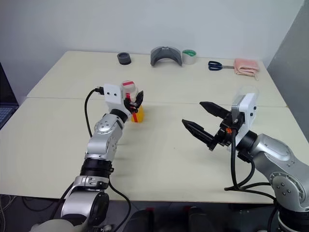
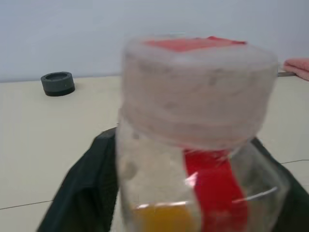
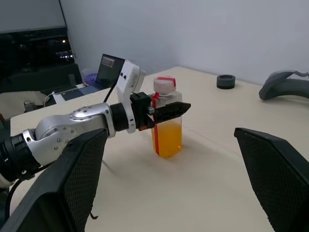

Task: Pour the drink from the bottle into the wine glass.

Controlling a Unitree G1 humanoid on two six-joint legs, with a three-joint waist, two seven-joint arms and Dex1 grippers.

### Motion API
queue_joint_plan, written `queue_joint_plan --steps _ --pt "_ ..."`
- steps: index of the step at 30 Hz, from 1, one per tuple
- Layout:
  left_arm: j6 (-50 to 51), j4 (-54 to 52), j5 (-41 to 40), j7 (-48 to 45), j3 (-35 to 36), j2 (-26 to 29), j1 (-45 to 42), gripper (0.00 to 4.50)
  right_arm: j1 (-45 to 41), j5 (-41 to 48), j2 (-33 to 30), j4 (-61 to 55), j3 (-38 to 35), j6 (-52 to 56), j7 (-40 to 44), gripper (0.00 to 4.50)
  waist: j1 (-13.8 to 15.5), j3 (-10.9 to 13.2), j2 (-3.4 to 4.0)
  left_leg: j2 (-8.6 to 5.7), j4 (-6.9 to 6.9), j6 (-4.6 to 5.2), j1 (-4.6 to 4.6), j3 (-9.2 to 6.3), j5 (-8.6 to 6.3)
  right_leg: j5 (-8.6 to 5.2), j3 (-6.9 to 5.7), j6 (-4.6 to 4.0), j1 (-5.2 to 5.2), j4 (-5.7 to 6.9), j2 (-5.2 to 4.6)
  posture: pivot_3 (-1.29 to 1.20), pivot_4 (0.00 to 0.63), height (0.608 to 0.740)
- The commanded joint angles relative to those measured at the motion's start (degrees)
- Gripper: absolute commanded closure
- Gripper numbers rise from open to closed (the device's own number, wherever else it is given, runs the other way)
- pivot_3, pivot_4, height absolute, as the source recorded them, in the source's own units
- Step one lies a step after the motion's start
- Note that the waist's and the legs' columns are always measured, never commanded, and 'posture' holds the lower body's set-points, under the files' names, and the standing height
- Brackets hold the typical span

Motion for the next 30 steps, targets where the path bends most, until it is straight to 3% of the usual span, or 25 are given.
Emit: queue_joint_plan --steps 1,3,8,14,22,30 --pt "-1.3 -2.4 -0.1 0.3 0.5 0.0 -0.1 2.44 -1.1 1.3 -0.8 -1.3 -0.9 -0.2 -0.5 0.00 0.0 0.0 0.00 0.00 0.04 0.00 -0.03 -0.02 0.00 0.00 -0.02 0.00 0.00 0.00 0.00 0.00 0.150 0.740" --pt "-1.2 -2.5 -0.1 0.4 0.6 0.1 0.0 2.68 -1.3 1.4 -0.9 -1.2 -0.8 -0.1 -0.5 0.00 0.0 0.0 0.00 0.02 0.19 0.00 -0.11 -0.06 0.00 0.00 -0.07 0.00 -0.01 0.01 0.00 0.00 0.150 0.740" --pt "2.1 -4.8 -1.6 -2.0 -0.1 0.6 0.5 2.68 -3.5 0.8 -0.3 -0.7 0.9 0.7 -1.9 0.00 -0.1 0.0 0.00 0.02 0.34 0.00 -0.17 -0.07 0.00 0.04 -0.06 0.08 0.00 0.03 0.00 0.00 0.150 0.740" --pt "9.3 -7.3 -8.3 -22.5 -5.1 4.4 -5.2 2.68 -16.6 -4.4 0.3 6.9 8.3 5.1 -4.3 0.00 -0.1 0.0 0.03 0.02 0.53 0.01 -0.21 -0.08 0.00 0.11 -0.09 0.16 -0.02 0.10 0.02 0.00 0.150 0.740" --pt "14.9 -7.8 -15.5 -50.6 -11.0 10.7 -13.8 2.68 -30.3 -3.3 6.9 16.7 8.1 9.7 -7.1 0.00 -0.1 0.0 0.06 0.06 0.48 0.02 -0.32 0.02 0.00 0.10 -0.05 0.13 -0.09 0.03 0.03 0.00 0.150 0.740" --pt "12.2 -0.9 -14.7 -55.5 -10.8 8.8 -19.3 2.68 -32.8 -2.7 9.3 16.3 7.1 13.2 -10.0 0.00 0.0 0.0 0.08 0.06 0.53 0.03 -0.55 0.00 -0.01 0.09 -0.07 0.11 -0.25 0.05 0.02 0.00 0.150 0.740"
